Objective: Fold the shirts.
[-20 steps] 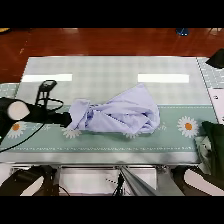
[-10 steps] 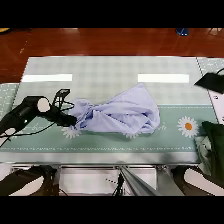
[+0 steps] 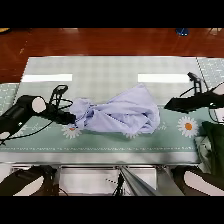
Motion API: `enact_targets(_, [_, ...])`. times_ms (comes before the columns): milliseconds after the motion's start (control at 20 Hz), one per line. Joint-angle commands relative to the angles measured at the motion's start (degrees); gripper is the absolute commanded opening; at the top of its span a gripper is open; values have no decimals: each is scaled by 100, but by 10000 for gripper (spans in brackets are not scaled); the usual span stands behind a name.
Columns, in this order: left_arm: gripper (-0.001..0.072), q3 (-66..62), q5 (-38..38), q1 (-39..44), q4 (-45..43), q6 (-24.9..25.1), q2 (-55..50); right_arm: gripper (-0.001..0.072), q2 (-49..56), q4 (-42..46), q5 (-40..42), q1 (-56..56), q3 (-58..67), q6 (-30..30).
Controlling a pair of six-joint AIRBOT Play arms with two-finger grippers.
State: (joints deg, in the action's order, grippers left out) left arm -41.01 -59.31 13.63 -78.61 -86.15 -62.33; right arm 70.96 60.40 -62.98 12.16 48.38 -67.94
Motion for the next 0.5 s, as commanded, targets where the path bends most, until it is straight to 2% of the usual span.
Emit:
enact_targets(0, [26, -144, -120, -2, 9, 0, 328, 539, 254, -544, 603, -391, -256, 48])
enact_targets(100, [26, -264, -131, -2, 22, 0, 389, 539, 435, -940, 581, -616, -256, 358])
enact_targets(250, [27, -424, -153, -2, 24, -2, 389, 539, 612, -675, 909, -966, -256, 350])
enact_targets(450, [26, -588, -393, -2, 24, 2, 389, 539, 671, -481, 1019, -844, -249, 317])
